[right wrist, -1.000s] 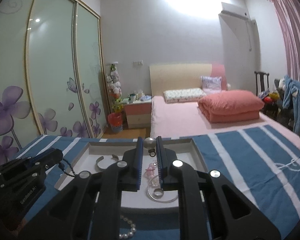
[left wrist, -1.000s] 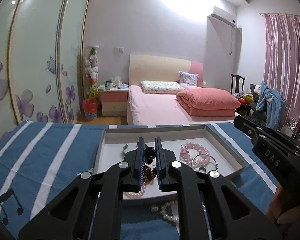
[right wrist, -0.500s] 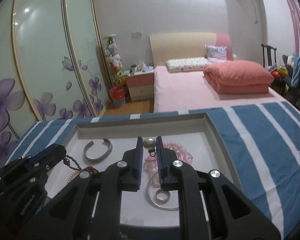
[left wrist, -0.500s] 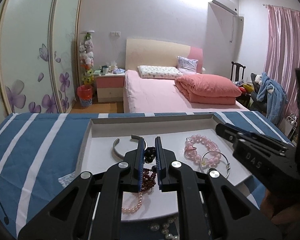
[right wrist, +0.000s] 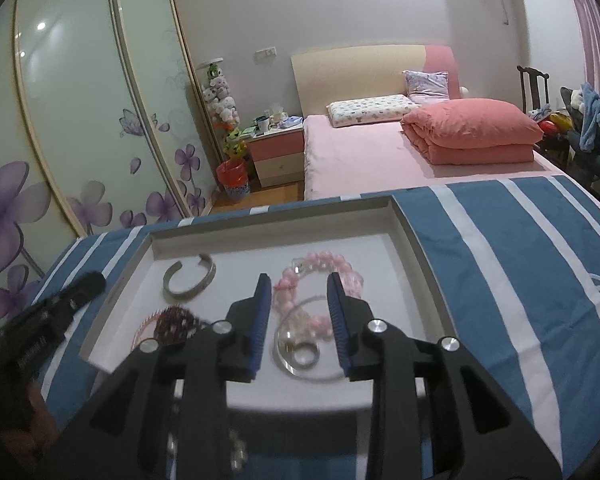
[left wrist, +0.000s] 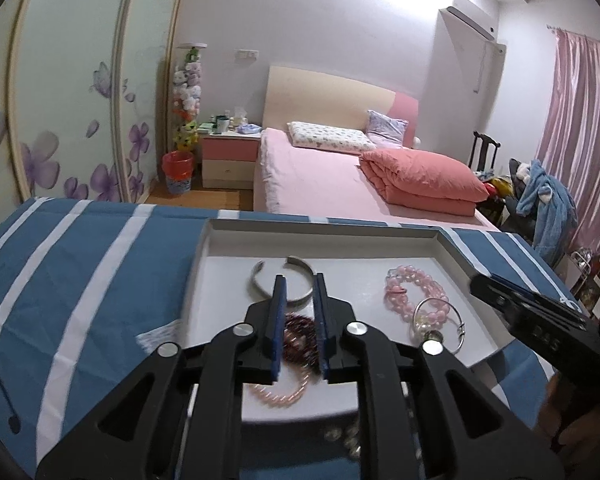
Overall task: Organize jewelry
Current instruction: 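Grasp the white pearl bracelet with the right gripper while the left grasps another loose pearl, then lift and carry the pearl bracelet and loose pearl into the tray, opening both grippers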
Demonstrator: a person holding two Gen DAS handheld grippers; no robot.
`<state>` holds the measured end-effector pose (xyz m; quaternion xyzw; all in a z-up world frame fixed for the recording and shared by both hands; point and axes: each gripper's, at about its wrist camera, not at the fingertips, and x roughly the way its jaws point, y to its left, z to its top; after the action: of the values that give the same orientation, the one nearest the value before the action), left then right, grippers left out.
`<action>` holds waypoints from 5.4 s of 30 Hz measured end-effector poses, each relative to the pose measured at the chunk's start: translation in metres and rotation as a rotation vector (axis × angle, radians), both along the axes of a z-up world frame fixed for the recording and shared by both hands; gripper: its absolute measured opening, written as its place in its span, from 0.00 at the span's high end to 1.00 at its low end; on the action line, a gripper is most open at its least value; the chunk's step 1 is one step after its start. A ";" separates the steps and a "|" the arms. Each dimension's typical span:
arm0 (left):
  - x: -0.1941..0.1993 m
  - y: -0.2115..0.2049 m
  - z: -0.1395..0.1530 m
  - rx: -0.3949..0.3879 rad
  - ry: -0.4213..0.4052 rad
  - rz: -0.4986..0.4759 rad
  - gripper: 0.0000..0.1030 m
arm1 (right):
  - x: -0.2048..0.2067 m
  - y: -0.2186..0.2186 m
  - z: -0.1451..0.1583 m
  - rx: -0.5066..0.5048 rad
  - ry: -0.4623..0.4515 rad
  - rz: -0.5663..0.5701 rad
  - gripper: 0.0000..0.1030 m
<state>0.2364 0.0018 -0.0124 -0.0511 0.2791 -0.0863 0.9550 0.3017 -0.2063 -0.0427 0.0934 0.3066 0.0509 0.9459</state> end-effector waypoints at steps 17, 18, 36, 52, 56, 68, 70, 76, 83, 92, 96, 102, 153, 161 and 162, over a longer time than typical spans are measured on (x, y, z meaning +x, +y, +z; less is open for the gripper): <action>-0.056 0.031 -0.019 0.039 0.105 0.010 0.69 | -0.044 0.067 -0.047 -0.151 0.237 0.215 0.75; -0.057 0.030 -0.020 0.040 0.110 0.007 0.68 | -0.044 0.067 -0.049 -0.156 0.244 0.213 0.75; -0.048 -0.029 -0.049 0.068 0.262 -0.093 0.58 | -0.061 -0.008 -0.054 -0.172 0.262 0.065 0.90; -0.022 -0.053 -0.061 0.112 0.313 0.113 0.74 | -0.062 -0.020 -0.055 -0.103 0.258 0.080 0.90; -0.022 -0.049 -0.060 0.097 0.316 0.105 0.85 | -0.063 -0.020 -0.055 -0.102 0.258 0.080 0.90; -0.057 0.000 -0.058 0.117 0.321 0.011 0.85 | -0.074 -0.008 -0.055 -0.115 0.256 0.140 0.90; -0.061 0.003 -0.057 0.133 0.317 0.007 0.85 | -0.075 -0.006 -0.055 -0.119 0.254 0.140 0.90; -0.061 0.003 -0.057 0.135 0.312 0.006 0.85 | -0.078 -0.007 -0.056 -0.114 0.256 0.131 0.90; -0.060 0.006 -0.058 0.119 0.313 0.003 0.84 | -0.079 -0.008 -0.056 -0.113 0.257 0.130 0.90; -0.062 0.004 -0.057 0.131 0.310 -0.018 0.82 | -0.078 -0.023 -0.055 -0.079 0.261 0.060 0.90; -0.062 0.003 -0.058 0.142 0.309 -0.022 0.81 | -0.078 -0.026 -0.056 -0.073 0.263 0.049 0.90; -0.061 0.000 -0.059 0.157 0.309 -0.021 0.82 | -0.077 -0.024 -0.055 -0.085 0.263 0.048 0.90; -0.111 -0.022 0.005 0.174 -0.120 0.029 0.86 | -0.146 0.017 0.045 -0.010 -0.289 0.074 0.90; -0.107 -0.030 0.021 0.166 -0.199 0.037 0.86 | -0.147 0.028 0.060 -0.071 -0.386 0.052 0.90; -0.105 -0.029 0.023 0.165 -0.205 0.039 0.86 | -0.146 0.028 0.061 -0.074 -0.394 0.049 0.90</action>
<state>0.1319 -0.0272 0.0108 0.0315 0.1850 -0.0495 0.9810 0.1562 -0.1784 0.0182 0.0393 0.1196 0.0797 0.9888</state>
